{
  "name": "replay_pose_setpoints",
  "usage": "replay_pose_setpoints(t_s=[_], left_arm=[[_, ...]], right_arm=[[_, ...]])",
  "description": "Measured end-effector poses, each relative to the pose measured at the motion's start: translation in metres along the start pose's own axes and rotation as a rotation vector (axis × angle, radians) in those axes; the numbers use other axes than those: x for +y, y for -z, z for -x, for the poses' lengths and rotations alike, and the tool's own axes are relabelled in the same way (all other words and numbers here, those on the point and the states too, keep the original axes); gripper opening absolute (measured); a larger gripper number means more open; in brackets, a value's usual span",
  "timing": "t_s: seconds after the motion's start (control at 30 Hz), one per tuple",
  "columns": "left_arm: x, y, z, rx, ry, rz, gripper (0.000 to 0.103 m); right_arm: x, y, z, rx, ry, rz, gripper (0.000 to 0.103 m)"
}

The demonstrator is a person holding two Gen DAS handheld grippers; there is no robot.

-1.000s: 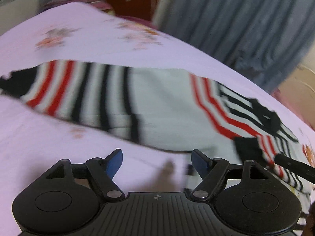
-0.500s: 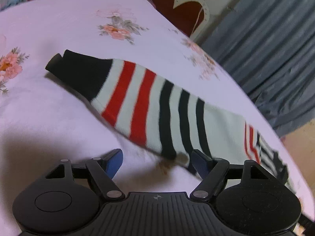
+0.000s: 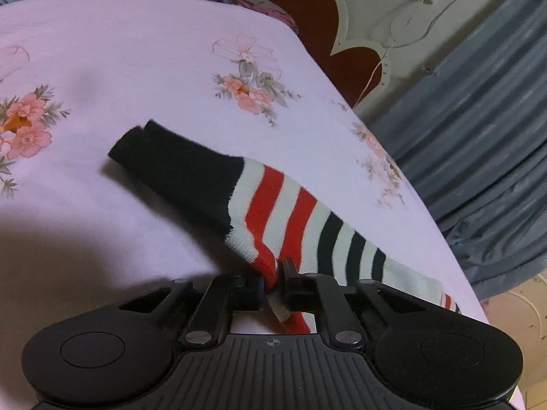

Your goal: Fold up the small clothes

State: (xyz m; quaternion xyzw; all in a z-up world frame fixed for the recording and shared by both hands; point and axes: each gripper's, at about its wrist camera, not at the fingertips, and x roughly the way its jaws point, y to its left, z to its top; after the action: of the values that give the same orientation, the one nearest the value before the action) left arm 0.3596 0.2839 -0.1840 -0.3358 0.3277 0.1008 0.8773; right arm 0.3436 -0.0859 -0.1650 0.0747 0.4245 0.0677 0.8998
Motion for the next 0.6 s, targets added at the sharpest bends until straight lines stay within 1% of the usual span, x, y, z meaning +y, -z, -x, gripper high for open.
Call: replay_pose_setpoints(t_s=[0.07,0.13,0.23,0.33,0.37,0.47,0.6], left_arm=[[-0.010,0.000,0.008,-0.022,0.014,-0.046,0.006],[-0.028,-0.001,0.019,-0.050,0.048,-0.094,0.006],[-0.064,0.003,0.034,-0.087,0.120,-0.195,0.006],[-0.105,0.015,0.043,-0.100,0.214,-0.281,0.006],[-0.119,0.022,0.046,-0.095,0.249,-0.307,0.006],[-0.169,0.054,0.047,-0.052,0.348,-0.442,0.006],[-0.234,0.118,0.037,0.060,0.459,-0.632,0.006]], right_arm=[[0.001,0.001,-0.005,0.010,0.004,0.013,0.039],[0.000,-0.001,-0.002,0.014,-0.007,0.002,0.040],[-0.010,-0.005,0.010,-0.010,-0.050,-0.065,0.038],[-0.022,-0.006,0.030,-0.056,-0.050,-0.085,0.039],[-0.026,-0.006,0.035,-0.063,-0.051,-0.095,0.039],[-0.046,-0.005,0.055,-0.097,-0.035,-0.123,0.039],[-0.080,0.001,0.081,-0.134,0.024,-0.160,0.040]])
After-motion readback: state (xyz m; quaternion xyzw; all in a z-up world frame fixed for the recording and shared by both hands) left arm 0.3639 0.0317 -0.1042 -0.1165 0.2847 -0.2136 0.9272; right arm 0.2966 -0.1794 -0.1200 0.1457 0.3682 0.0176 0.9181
